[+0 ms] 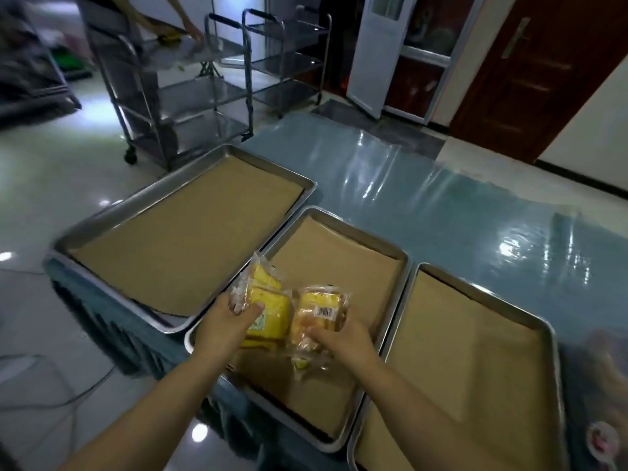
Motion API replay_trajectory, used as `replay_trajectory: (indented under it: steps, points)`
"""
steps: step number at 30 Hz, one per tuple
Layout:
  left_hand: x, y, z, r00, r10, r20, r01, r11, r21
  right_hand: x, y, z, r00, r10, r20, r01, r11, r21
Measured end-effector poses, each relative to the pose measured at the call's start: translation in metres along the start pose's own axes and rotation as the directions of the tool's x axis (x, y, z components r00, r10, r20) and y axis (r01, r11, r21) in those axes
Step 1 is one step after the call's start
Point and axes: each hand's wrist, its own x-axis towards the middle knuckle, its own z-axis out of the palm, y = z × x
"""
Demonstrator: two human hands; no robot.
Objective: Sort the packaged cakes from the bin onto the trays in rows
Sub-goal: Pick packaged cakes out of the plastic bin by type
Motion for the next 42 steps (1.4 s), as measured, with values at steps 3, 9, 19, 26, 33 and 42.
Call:
replay_trajectory:
  steps: [3, 9, 19, 26, 33, 42]
  points:
    - [0.018, -0.009, 0.002, 0.996, -0.077, 0.047, 0.071, 0.99, 0.119, 0.018, 0.007, 0.012, 0.999, 0.025, 0.024, -0.026, 0.999, 0.021]
    - [0.043, -0.019, 0.0, 0.994, 0.035, 0.101, -0.065, 0.949, 0.309, 0.032, 0.017, 0.023, 0.998, 0.058, -0.009, -0.058, 0.996, -0.063]
    - [0.087, -0.022, -0.011, 0.827, 0.438, 0.352, -0.551, 0.506, 0.664, 0.026, 0.01, 0.054, 0.903, -0.064, -0.425, -0.263, 0.701, -0.663]
    - [0.109, -0.03, -0.019, 0.469, 0.632, 0.618, -0.863, 0.178, 0.473, 0.025, 0.002, 0.078, 0.902, -0.054, -0.428, -0.32, 0.584, -0.747]
    - [0.118, -0.031, -0.028, 0.451, 0.606, 0.656, -0.89, 0.251, 0.381, 0.022, -0.011, 0.083, 0.866, 0.119, -0.485, -0.384, 0.779, -0.495]
    - [0.155, -0.03, -0.065, 0.72, 0.516, 0.464, -0.691, 0.595, 0.411, 0.047, -0.084, 0.106, 0.819, 0.039, -0.572, -0.201, 0.954, -0.224]
